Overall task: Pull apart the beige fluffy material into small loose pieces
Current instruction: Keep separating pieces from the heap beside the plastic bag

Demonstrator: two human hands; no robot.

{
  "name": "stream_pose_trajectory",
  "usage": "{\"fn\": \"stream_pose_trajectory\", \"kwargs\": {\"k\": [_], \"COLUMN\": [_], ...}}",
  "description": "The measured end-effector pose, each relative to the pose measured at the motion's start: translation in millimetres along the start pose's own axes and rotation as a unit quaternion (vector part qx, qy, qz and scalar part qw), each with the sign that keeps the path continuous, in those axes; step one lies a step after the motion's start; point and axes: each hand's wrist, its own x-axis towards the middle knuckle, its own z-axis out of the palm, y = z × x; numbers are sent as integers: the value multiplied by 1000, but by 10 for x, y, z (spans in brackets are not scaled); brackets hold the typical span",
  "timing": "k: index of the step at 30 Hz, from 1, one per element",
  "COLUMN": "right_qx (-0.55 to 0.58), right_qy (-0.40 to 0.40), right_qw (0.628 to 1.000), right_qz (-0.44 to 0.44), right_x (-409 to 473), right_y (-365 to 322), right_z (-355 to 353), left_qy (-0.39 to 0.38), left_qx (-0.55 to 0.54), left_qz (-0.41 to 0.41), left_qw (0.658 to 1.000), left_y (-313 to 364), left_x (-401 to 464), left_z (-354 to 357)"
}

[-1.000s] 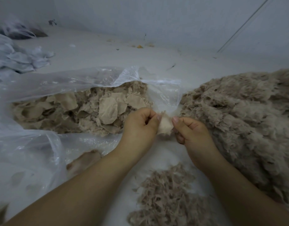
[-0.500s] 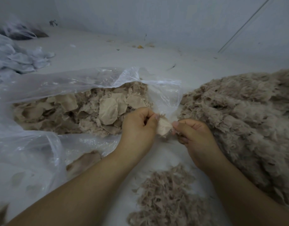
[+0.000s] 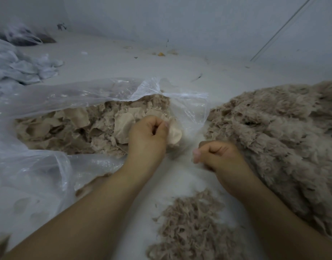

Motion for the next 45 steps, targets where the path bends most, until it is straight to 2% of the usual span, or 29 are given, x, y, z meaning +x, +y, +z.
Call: {"fn": "stream_pose_trajectory", "kwargs": {"k": [2, 4, 12, 16, 21, 27, 32, 36, 42, 45], "right_qx": [-15, -2, 24, 50, 66, 91, 103, 80, 65, 60], "right_qy": [-78, -90, 28, 25, 40, 92, 84, 105, 113, 110], "right_qw": [997, 996, 999, 998, 997, 991, 991, 989, 990, 990], "right_qz": [7, 23, 13, 30, 22, 41, 35, 64, 61, 63], "right_x": [-33, -45, 22, 21, 32, 51, 73, 86, 101, 95], "right_y": [-4, -18, -44, -25, -14, 19, -5, 12, 39, 21], "right_z": [21, 18, 45, 54, 47, 13, 40, 31, 29, 38], "left_qy": [-35, -74, -133, -164, -149, -244, -214, -203, -112, -125], "left_qx": [8, 5, -115, -104, -165, -138, -115, -170, -219, -220], "left_qz": [12, 14, -43, -32, -102, -128, -119, -122, -79, -92], "left_qw": [999, 997, 983, 980, 970, 951, 963, 957, 966, 963], "left_y": [40, 63, 99, 108, 81, 72, 50, 84, 51, 52], "left_x": [-45, -120, -178, -213, -178, -185, -177, -182, -161, -172], "left_z": [25, 65, 100, 125, 115, 118, 131, 128, 128, 132]}}
